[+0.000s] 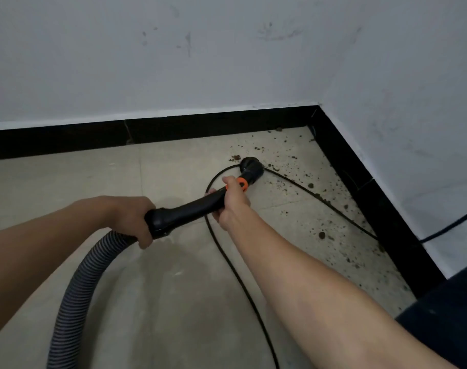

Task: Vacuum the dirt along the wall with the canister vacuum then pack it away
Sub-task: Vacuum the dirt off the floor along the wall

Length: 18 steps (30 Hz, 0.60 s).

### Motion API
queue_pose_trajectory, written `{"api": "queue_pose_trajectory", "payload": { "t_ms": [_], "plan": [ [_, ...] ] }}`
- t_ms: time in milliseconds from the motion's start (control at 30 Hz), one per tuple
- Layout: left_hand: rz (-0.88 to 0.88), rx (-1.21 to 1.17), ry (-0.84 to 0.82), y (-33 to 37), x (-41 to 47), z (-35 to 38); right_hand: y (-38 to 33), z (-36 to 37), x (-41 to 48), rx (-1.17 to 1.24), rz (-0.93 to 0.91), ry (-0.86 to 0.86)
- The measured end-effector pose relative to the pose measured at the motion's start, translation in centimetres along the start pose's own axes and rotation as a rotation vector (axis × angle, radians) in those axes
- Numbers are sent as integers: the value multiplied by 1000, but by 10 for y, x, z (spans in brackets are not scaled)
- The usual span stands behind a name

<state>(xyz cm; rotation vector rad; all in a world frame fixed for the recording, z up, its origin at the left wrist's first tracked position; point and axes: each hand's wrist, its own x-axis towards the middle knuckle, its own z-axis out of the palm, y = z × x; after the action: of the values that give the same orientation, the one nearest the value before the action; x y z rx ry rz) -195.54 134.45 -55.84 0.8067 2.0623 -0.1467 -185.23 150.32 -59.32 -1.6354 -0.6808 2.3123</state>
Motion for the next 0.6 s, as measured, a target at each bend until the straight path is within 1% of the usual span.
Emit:
{"api": "queue_pose_trajectory", "payload": {
  "t_ms": [67,133,233,333,400,467,600],
  "plan": [
    [-7,41,-9,-1,-1,-3,3,-2,-1,-12,12,5],
    [-39,142,-23,-4,-4,-4,19,-9,-6,-2,45,19],
    [-87,300,-35,-8,-6,2,51,-29,-18,-46,101,76],
    [-80,367,-59,-7,-4,7,66,-49,-33,-21,129,126],
    [-56,336,-58,1,-2,6,58,-56,-35,5,117,150],
    [-21,249,-38,12,1,2,38,-55,-27,30,74,147],
    [57,61,0,31,5,-5,-12,-38,-11,10,11,40]
  ]
}}
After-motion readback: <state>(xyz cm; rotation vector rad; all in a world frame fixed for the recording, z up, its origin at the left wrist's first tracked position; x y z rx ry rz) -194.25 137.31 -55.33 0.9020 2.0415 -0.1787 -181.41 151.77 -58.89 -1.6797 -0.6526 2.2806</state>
